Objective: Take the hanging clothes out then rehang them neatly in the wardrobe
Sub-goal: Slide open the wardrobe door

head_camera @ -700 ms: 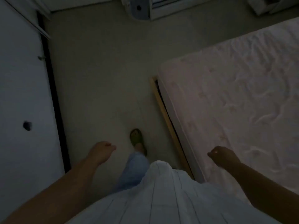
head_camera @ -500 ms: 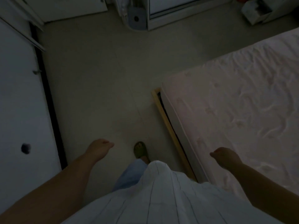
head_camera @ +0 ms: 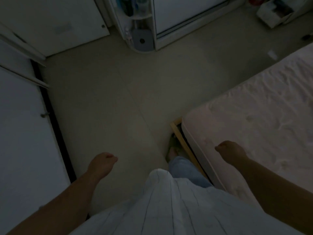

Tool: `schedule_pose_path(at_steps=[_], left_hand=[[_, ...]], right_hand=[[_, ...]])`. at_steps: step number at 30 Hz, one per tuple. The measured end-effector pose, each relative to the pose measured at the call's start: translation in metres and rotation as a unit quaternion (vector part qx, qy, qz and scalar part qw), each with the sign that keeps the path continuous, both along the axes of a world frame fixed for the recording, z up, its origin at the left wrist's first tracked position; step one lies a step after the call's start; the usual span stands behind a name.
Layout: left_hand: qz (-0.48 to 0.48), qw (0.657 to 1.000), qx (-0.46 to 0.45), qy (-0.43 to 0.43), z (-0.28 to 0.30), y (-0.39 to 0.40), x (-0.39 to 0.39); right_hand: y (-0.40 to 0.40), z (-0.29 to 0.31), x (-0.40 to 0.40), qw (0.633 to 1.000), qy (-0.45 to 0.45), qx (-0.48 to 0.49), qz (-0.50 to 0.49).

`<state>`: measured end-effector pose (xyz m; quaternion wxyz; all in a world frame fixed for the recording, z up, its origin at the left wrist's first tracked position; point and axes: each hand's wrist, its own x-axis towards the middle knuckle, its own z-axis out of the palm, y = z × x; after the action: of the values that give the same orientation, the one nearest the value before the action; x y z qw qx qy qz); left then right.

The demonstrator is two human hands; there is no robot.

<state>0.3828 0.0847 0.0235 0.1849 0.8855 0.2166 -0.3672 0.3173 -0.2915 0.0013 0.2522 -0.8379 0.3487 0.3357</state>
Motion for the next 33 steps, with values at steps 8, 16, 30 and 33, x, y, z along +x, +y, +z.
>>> schedule_pose_path(at_steps=[8, 16, 30, 33], left_hand=[[0.006, 0.999, -0.003, -0.038, 0.021, -0.029, 0.184], [-0.065, 0.996, -0.041, -0.035, 0.006, -0.071, 0.359], [-0.178, 0.982, -0.045, -0.035, 0.014, -0.122, 0.644], [-0.176, 0.983, -0.053, -0.019, 0.011, -0.153, 0.662]], right_hand=[[-0.02, 0.01, 0.181, 1.0, -0.004, 0.023, 0.013], [-0.033, 0.024, 0.314, 0.999, -0.03, 0.018, -0.012], [-0.058, 0.025, 0.456, 0.975, -0.028, -0.005, -0.222], [-0.075, 0.016, 0.477, 0.97, -0.019, -0.004, -0.243]])
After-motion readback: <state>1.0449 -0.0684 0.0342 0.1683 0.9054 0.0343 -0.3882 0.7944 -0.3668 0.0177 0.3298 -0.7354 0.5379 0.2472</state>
